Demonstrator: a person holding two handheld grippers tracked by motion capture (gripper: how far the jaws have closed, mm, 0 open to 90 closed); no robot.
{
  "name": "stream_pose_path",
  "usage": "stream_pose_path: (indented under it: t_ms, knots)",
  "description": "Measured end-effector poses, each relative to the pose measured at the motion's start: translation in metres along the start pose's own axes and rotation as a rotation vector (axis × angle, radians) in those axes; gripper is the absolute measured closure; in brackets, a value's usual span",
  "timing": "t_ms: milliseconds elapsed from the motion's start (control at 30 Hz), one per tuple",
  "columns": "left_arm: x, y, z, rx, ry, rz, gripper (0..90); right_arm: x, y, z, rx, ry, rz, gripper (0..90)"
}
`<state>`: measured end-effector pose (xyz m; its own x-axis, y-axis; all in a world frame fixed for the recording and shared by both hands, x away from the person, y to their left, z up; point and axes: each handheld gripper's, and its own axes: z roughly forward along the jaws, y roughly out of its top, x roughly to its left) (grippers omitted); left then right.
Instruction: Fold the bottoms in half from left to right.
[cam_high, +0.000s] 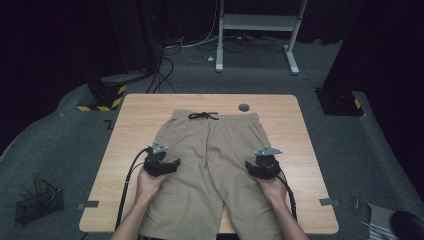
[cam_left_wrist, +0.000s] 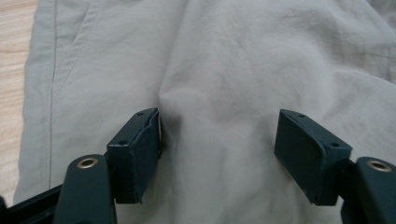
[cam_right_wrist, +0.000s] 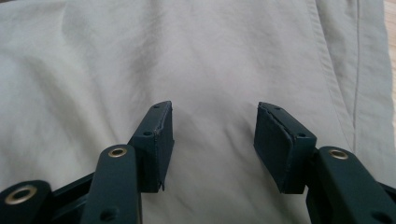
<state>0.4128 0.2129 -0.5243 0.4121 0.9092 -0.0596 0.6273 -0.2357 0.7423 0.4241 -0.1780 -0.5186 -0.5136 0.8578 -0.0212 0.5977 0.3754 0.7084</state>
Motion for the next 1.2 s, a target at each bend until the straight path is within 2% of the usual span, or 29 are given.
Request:
stream_pose_path:
  t_ms: [100,200,333,467,533,600,633,733,767,800,867,933,1000,1033,1133,1200]
  knots:
    - [-0.006,-0.008,-0.005,-0.019,0.0,0.012,30.6,0.0,-0.007,-0.006,-0.013,0.002,-0.001,46.8]
    - [-0.016,-0.016,-0.012,-0.017,0.001,0.04,30.3,0.001,-0.015,-0.013,-0.016,0.006,-0.004,46.8]
    - [-0.028,-0.028,-0.025,-0.018,-0.013,0.051,30.3,0.003,-0.029,-0.025,-0.033,0.007,-0.004,46.8]
    - [-0.034,-0.038,-0.036,-0.017,-0.045,0.042,29.9,0.006,-0.038,-0.038,-0.007,0.017,-0.014,46.8]
    - [-0.032,-0.036,-0.038,0.0,-0.055,0.029,30.1,0.007,-0.04,-0.042,0.008,0.023,-0.021,46.0]
    - [-0.029,-0.03,-0.039,-0.019,-0.047,0.014,30.2,0.008,-0.037,-0.043,0.012,0.005,-0.036,45.1]
    - [-0.027,-0.024,-0.038,-0.026,-0.04,0.01,30.6,0.008,-0.035,-0.043,-0.007,0.0,-0.033,44.9]
    - [-0.023,-0.006,-0.033,-0.044,-0.018,0.02,30.5,0.006,-0.021,-0.04,-0.052,0.023,0.015,43.8]
    - [-0.021,0.0,-0.03,-0.043,-0.008,0.027,30.6,0.007,-0.011,-0.033,-0.068,0.019,0.017,43.9]
    - [-0.019,0.005,-0.025,-0.039,0.0,0.026,30.6,0.007,-0.011,-0.033,-0.068,0.019,0.017,43.9]
    - [-0.014,0.011,-0.015,-0.025,0.016,0.017,31.0,0.005,-0.003,-0.022,-0.061,0.022,0.03,44.0]
    - [-0.008,0.011,-0.005,-0.012,0.017,0.001,31.5,0.003,0.002,-0.011,-0.04,0.019,0.036,43.9]
    - [-0.005,0.007,0.003,0.031,0.0,-0.008,31.6,0.002,0.001,-0.003,-0.012,0.024,0.042,43.5]
    - [-0.006,0.004,0.003,0.01,0.005,0.011,30.8,0.005,-0.002,-0.002,-0.006,0.011,0.017,42.9]
    - [-0.011,-0.004,-0.002,-0.013,0.004,0.026,30.6,0.007,-0.006,-0.005,-0.004,0.007,-0.005,42.2]
    - [-0.017,-0.011,-0.007,-0.016,0.014,0.06,30.9,0.008,-0.011,-0.009,-0.008,0.013,-0.011,42.1]
